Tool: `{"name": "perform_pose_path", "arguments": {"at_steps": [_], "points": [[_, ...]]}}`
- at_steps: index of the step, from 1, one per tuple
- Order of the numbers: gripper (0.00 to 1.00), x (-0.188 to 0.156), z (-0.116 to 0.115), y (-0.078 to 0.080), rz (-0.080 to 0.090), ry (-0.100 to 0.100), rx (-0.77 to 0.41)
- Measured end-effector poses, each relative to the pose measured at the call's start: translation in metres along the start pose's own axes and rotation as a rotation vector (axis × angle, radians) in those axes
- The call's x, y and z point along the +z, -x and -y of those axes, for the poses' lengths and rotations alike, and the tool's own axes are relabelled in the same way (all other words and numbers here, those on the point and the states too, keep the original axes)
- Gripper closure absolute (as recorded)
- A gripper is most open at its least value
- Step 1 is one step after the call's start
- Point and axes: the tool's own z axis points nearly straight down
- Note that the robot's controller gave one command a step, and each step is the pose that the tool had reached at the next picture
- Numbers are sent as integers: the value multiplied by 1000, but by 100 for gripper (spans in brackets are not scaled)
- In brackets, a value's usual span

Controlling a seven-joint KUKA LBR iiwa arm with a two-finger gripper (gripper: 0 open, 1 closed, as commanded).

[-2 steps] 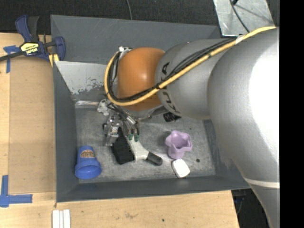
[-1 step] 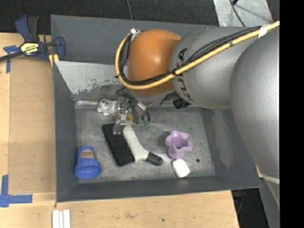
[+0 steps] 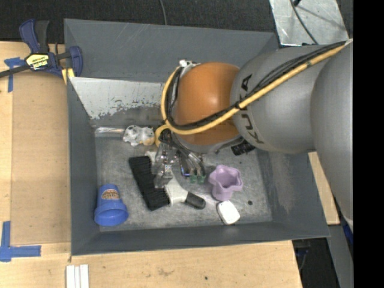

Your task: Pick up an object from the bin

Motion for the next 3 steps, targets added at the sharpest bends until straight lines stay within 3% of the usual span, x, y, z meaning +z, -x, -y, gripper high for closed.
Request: {"name": "perform_pose_path", "arguments": {"at_steps": [1, 2, 3], "points": [[100, 5, 7, -41, -11, -2, 7], [100, 12, -1, -6, -9, -1, -6], [100, -34, 15, 13, -12, -2, 93]]}}
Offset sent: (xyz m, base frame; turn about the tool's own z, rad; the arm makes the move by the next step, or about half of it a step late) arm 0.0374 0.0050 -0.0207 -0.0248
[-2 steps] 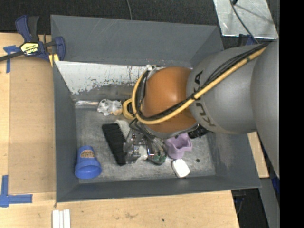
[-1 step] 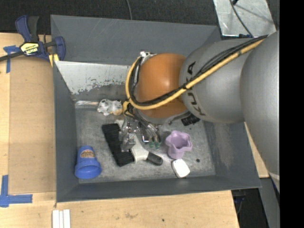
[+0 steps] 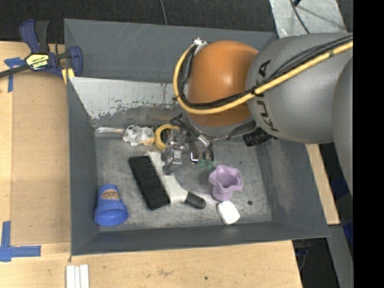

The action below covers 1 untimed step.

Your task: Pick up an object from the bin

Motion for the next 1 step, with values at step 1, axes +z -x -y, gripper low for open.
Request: {"name": "perform_pose_path", "arguments": {"at_steps": [1], "points": [[100, -15, -6, 3, 19, 7, 63]]}}
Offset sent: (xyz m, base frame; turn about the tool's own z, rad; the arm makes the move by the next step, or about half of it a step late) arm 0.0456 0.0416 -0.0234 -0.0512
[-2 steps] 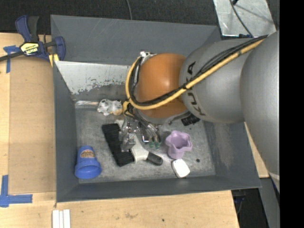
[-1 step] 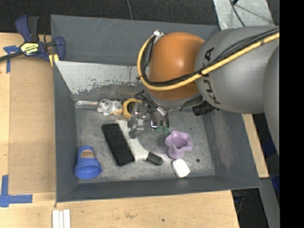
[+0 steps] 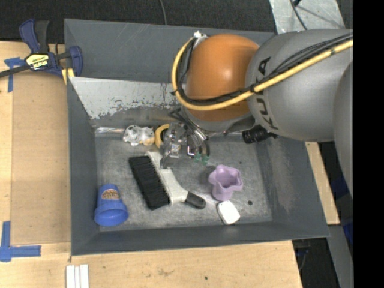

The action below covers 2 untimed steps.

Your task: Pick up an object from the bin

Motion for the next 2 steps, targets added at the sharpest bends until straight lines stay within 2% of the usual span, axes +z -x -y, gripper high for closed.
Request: {"name": "perform_pose_path", "arguments": {"at_steps": [1, 2], "points": [[100, 31, -30, 25, -11, -4, -91], [100, 39, -14, 22, -12, -4, -2]]}}
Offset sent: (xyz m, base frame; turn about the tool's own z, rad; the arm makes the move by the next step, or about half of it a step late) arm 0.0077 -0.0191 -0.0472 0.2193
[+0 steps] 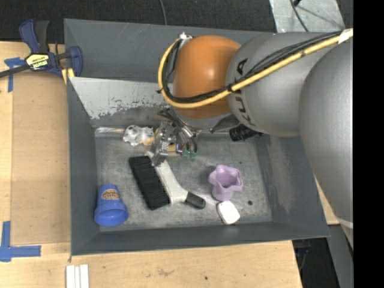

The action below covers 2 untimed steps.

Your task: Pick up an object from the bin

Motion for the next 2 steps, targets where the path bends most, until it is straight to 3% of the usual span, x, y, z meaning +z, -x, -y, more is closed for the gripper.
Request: {"name": "perform_pose_path", "arguments": {"at_steps": [1, 2], "points": [[100, 8, 17, 2, -2, -2, 216], [100, -34, 30, -30, -10, -6, 29]]}}
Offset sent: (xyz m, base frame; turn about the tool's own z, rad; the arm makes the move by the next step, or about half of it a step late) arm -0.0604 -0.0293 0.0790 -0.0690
